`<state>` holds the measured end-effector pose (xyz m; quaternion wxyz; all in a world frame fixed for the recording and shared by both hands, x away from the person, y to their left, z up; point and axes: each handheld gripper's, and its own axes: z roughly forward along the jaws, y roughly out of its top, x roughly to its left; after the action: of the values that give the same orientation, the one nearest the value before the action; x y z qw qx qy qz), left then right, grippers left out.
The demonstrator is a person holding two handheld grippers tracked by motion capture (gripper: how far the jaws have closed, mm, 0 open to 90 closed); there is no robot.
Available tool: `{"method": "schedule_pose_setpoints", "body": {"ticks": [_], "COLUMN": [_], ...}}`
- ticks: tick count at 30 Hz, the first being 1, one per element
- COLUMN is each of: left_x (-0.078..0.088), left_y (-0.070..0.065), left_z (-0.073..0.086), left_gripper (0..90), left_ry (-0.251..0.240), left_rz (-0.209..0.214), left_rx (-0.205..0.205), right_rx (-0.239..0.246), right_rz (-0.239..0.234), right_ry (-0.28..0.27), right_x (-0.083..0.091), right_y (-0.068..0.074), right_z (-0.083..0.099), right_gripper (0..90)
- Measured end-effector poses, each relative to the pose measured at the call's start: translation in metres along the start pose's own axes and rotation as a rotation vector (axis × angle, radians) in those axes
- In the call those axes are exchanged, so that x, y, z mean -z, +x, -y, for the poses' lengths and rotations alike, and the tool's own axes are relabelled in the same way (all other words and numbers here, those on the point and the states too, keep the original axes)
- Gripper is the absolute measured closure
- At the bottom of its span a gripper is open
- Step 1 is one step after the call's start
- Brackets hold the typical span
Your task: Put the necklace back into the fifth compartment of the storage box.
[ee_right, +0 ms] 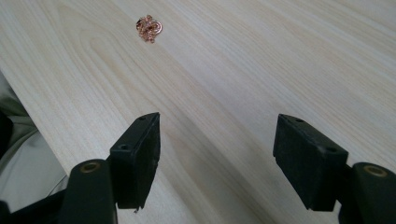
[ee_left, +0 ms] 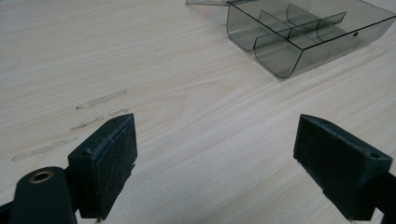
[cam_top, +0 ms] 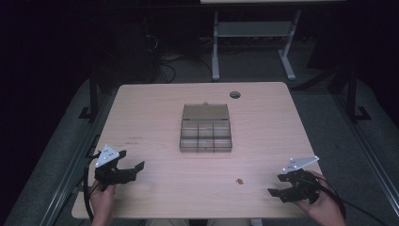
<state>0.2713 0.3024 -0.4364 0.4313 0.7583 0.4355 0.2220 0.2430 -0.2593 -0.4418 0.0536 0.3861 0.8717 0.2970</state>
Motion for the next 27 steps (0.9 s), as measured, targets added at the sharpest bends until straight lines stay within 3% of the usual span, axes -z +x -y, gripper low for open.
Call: {"method": "schedule_pose_setpoints", "body": {"ticks": [12,27], "left_x": [0.0,-0.001], "left_y": [-0.003,-0.002], "left_z": [0.0,0.001], "left_gripper": [13.1,13.1], "left_ry": [0.002,-0.003], "left_rz": [0.0,-0.002], "left_rx": [-0.023,-0.02], "right_rx": [0.031,0.088], "right_rz": [0.005,-0.004], "right_ry": [0.005,0.024], "right_x": [-0.003,-0.01], "right_y": [0.009,0.024], "right_z": [-0.007,-0.02], "right_gripper": [31.2,31.0]}}
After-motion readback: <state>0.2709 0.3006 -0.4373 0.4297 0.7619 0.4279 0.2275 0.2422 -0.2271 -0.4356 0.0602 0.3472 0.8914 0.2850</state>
